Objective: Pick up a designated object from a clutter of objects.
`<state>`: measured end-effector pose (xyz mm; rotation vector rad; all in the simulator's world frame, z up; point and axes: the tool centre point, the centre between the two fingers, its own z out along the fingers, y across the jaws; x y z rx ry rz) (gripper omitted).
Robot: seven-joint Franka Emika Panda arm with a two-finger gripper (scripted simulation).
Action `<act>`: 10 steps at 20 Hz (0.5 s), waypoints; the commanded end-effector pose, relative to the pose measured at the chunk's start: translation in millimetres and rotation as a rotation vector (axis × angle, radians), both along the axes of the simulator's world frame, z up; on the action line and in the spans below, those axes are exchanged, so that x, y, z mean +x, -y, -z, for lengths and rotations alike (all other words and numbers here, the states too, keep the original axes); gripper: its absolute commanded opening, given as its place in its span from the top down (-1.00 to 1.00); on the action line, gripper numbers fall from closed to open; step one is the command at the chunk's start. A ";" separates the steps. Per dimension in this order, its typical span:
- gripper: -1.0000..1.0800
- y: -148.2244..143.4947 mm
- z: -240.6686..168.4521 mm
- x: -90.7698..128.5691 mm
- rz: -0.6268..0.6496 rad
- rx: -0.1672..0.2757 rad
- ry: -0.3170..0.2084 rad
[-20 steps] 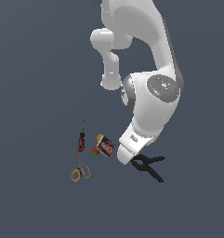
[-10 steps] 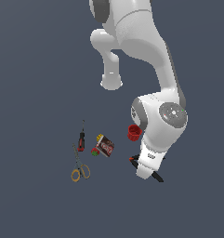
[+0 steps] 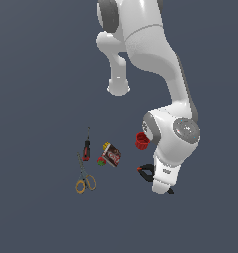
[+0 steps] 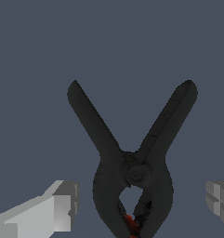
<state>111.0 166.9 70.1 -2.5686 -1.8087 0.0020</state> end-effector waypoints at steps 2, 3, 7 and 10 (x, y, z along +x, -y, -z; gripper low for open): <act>-0.92 0.0 0.4 0.0 0.000 0.000 0.000; -0.92 0.1 1.5 0.0 0.000 0.000 0.000; -0.92 -0.2 13.1 -0.3 -0.002 0.000 0.000; -0.92 -0.3 29.1 -0.7 -0.004 0.000 0.001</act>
